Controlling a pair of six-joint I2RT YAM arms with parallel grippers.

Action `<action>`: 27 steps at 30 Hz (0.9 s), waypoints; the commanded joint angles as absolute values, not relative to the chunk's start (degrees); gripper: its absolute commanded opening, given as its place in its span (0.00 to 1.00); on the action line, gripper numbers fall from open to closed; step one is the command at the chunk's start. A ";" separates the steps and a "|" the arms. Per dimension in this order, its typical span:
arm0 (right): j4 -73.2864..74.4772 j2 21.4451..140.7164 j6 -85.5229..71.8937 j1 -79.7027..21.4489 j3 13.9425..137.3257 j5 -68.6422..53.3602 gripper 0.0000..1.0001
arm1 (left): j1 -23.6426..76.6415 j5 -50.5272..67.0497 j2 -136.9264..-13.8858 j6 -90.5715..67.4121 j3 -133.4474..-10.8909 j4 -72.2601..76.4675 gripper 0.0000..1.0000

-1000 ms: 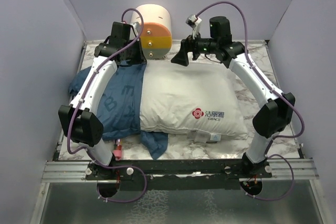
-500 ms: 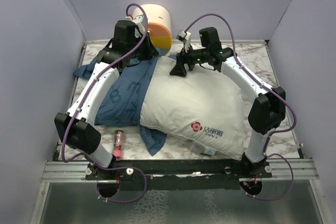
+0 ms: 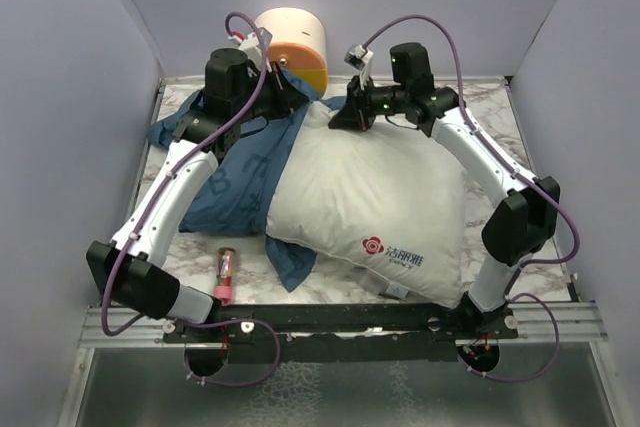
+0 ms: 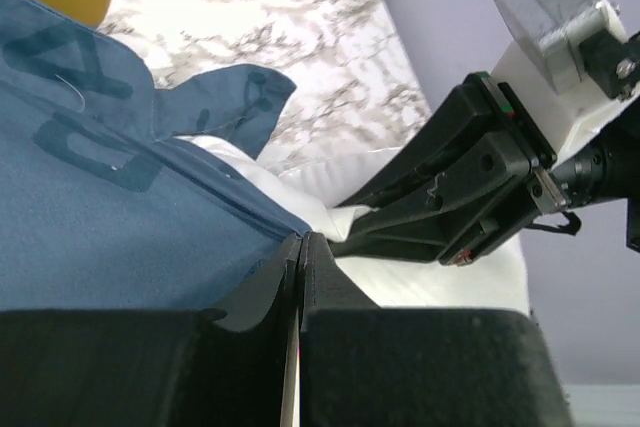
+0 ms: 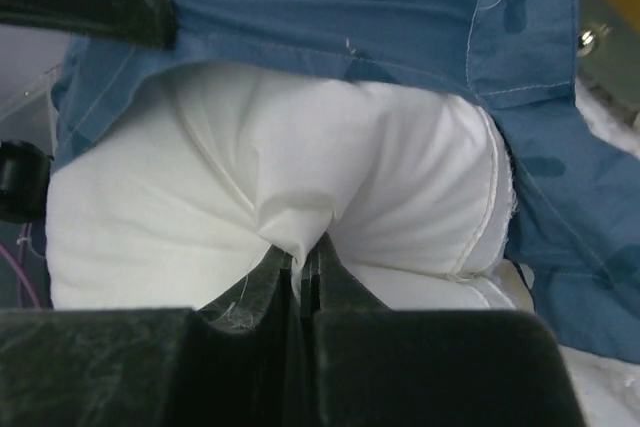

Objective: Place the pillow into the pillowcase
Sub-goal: Stuff the pillow into the pillowcase.

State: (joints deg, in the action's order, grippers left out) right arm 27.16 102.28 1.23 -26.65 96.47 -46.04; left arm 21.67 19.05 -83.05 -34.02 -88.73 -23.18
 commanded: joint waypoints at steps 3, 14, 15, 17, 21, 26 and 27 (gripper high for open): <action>25.35 97.79 4.88 -27.33 113.13 -37.28 0.01 | 24.28 26.83 -73.79 -43.59 -86.14 -4.16 0.00; 14.72 84.21 11.00 -28.41 86.17 -41.83 0.01 | 24.35 18.81 -62.24 -36.96 -60.48 -2.18 0.00; 12.31 83.10 9.71 -29.36 81.06 -42.00 0.01 | 24.36 17.80 -60.53 -36.92 -56.77 -1.64 0.00; 7.02 81.05 6.45 -31.90 71.84 -41.01 0.01 | 24.37 16.01 -57.13 -36.79 -50.76 -1.18 0.00; 0.87 78.99 1.25 -36.35 60.74 -39.10 0.01 | 24.26 12.88 -50.99 -36.91 -47.24 -6.81 0.29; 0.40 75.93 -0.33 -38.49 56.04 -37.47 0.01 | 24.26 9.60 -47.33 -36.24 -56.90 -19.11 0.53; 0.37 75.59 -0.45 -38.50 55.65 -37.13 0.01 | 24.26 8.11 -47.62 -35.98 -59.88 -21.70 0.54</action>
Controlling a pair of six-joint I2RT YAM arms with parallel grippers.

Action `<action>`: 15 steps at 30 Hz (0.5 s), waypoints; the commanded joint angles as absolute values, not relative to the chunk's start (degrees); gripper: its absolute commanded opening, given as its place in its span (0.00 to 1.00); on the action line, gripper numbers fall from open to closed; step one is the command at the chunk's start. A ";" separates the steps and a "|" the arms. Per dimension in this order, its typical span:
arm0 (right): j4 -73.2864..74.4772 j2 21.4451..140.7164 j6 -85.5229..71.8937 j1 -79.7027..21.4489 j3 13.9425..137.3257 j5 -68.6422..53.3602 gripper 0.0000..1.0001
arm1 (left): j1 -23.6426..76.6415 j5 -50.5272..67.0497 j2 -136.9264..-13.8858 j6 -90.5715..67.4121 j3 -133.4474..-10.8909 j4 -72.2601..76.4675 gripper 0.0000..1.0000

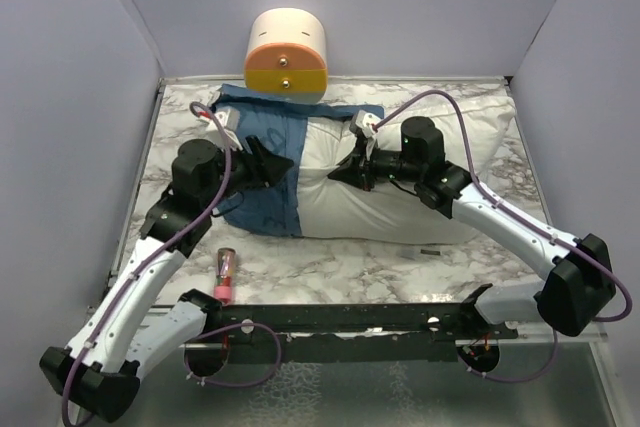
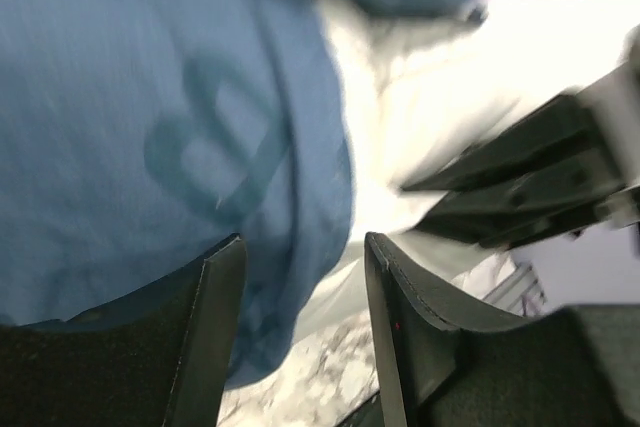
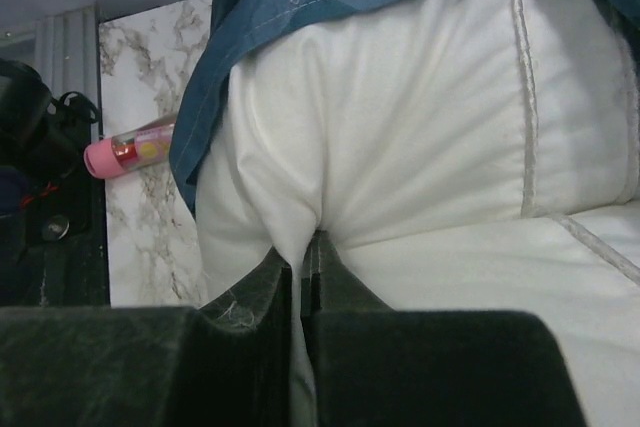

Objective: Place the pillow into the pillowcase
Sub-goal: Stuff the pillow into the pillowcase.

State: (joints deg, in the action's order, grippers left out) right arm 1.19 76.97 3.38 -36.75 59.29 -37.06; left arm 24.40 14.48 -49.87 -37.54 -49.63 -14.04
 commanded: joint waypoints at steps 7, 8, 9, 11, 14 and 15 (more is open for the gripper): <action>0.01 77.37 -1.45 -38.50 55.76 -38.28 0.01 | 24.55 2.88 -60.92 -32.93 -83.82 -39.79 0.61; -0.46 77.54 -1.92 -38.50 55.58 -38.04 0.01 | 24.94 1.62 -63.47 -32.35 -87.12 -44.16 0.62; -0.72 77.64 -2.24 -38.49 55.47 -37.76 0.01 | 25.63 0.15 -65.61 -31.66 -89.53 -46.48 0.62; -0.86 77.90 -2.60 -38.49 55.37 -37.26 0.01 | 27.96 -3.77 -68.37 -30.79 -91.81 -47.96 0.63; -0.46 78.08 -2.80 -38.45 55.33 -37.10 0.01 | 33.24 -9.64 -72.04 -29.91 -93.59 -47.84 0.63; -0.35 78.01 -2.88 -38.47 55.24 -36.83 0.01 | 35.37 -12.18 -73.53 -29.35 -94.50 -48.37 0.63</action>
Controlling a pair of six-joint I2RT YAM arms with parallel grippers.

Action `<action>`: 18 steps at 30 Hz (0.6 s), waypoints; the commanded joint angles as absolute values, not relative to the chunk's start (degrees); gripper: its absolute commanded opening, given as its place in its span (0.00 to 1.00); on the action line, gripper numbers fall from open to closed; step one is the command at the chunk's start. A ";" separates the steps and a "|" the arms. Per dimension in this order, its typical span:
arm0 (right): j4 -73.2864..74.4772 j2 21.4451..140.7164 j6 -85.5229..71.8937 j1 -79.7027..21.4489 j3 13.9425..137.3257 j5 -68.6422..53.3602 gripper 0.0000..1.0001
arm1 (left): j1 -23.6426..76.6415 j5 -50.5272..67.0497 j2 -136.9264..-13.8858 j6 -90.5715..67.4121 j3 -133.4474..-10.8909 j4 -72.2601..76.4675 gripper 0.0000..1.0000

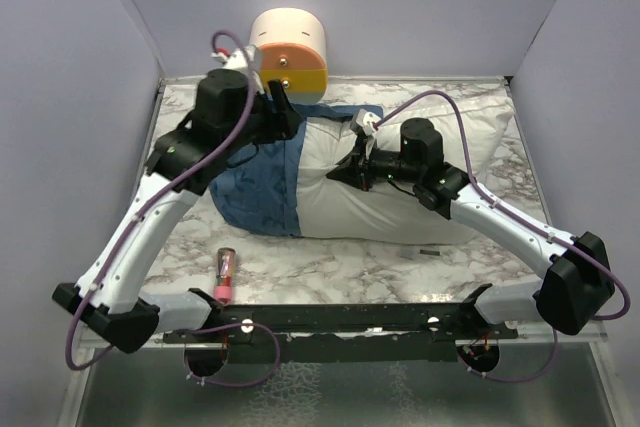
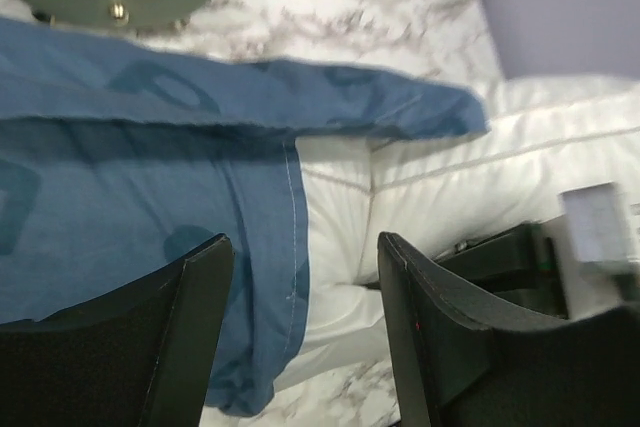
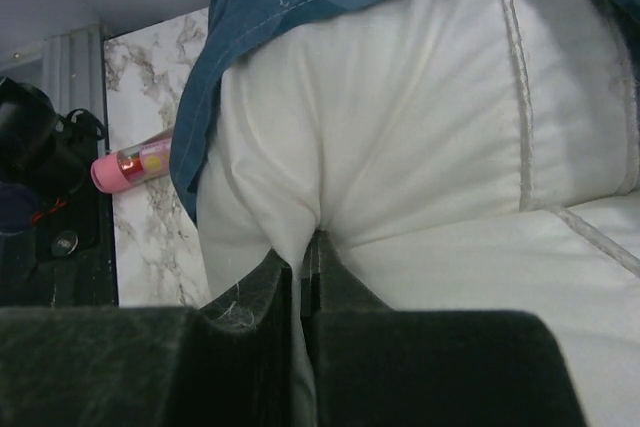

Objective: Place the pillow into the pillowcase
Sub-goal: Stuff the pillow into the pillowcase.

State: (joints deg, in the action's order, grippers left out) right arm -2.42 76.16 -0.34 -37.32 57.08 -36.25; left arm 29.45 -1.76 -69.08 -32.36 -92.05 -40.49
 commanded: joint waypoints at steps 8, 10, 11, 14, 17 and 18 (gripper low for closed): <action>-0.15 77.13 -3.60 -38.50 54.67 -35.43 0.01 | 41.83 -29.00 -83.94 -22.76 -100.38 -55.49 0.60; -0.13 76.85 -3.60 -38.47 54.62 -35.14 0.01 | 41.84 -31.26 -84.93 -20.26 -100.06 -55.35 0.58; -0.17 76.82 -3.68 -38.47 54.59 -35.03 0.01 | 41.84 -31.79 -85.47 -19.07 -100.02 -55.18 0.56; -0.18 76.73 -3.77 -38.49 54.50 -34.98 0.01 | 41.84 -32.13 -86.91 -16.66 -100.18 -55.02 0.49; -0.24 76.64 -3.86 -38.50 54.49 -34.84 0.01 | 41.78 -30.03 -87.19 -16.22 -99.45 -53.92 0.45; -0.34 76.64 -3.94 -38.47 54.54 -34.86 0.01 | 41.83 -28.96 -87.19 -16.17 -99.33 -53.40 0.37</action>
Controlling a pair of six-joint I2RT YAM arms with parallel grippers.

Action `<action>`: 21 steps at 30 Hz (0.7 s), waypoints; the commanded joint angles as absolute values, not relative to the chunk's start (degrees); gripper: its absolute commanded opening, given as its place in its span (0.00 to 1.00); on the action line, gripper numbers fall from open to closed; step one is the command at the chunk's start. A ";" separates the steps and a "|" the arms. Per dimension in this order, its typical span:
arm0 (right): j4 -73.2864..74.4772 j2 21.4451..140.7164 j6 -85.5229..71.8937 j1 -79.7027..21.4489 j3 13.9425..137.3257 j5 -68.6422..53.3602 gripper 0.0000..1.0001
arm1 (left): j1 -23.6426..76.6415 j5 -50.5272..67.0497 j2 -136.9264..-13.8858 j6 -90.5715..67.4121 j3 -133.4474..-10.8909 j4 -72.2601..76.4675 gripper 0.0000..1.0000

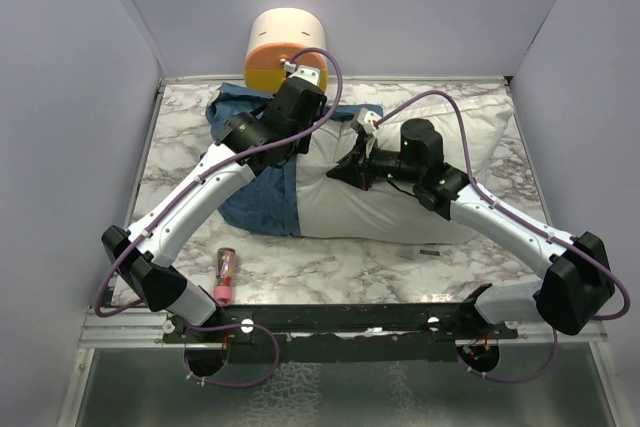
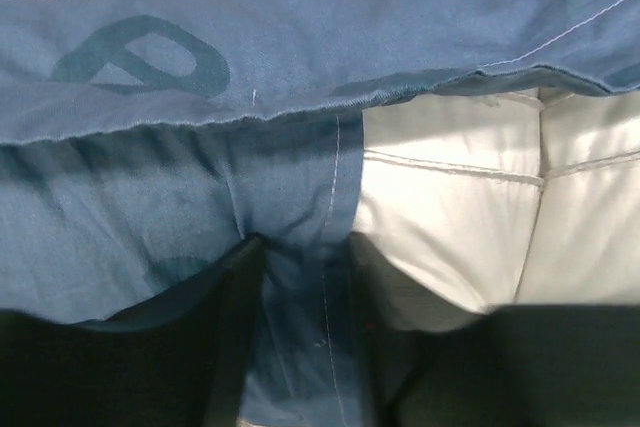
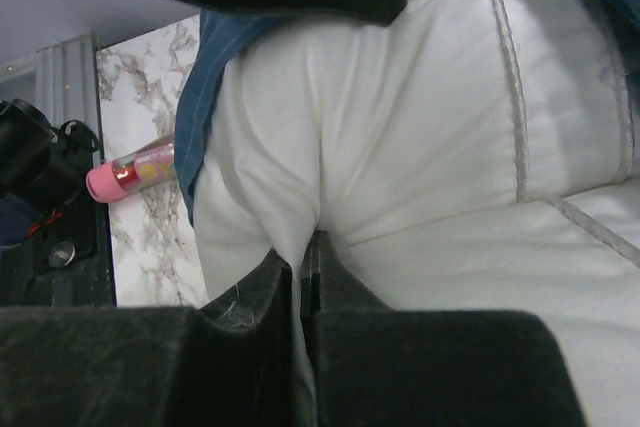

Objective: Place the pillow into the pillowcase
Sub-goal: Stuff the pillow into the pillowcase.

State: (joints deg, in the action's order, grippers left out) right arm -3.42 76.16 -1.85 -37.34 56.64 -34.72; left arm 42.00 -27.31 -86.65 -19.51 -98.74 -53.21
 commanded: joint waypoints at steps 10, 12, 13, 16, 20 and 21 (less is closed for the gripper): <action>-3.44 77.81 -7.43 -38.50 54.10 -34.35 0.01 | 41.82 -14.45 -86.12 -18.91 -106.25 -49.52 0.00; -6.17 78.87 -10.26 -38.47 54.25 -33.95 0.01 | 41.81 -7.96 -85.08 -20.96 -105.91 -45.64 0.00; -7.93 79.68 -11.75 -38.45 54.54 -33.97 0.01 | 41.83 -4.29 -84.54 -22.38 -105.13 -43.20 0.00; -14.07 82.68 -16.83 -38.50 55.69 -35.97 0.01 | 41.84 6.27 -82.72 -29.53 -99.43 -33.53 0.00; -18.30 84.03 -19.74 -38.47 55.93 -37.92 0.01 | 41.84 9.72 -79.06 -35.78 -87.52 -25.23 0.00; -17.88 83.26 -19.24 -38.49 55.36 -37.60 0.02 | 41.76 8.55 -77.72 -36.28 -83.76 -23.86 0.00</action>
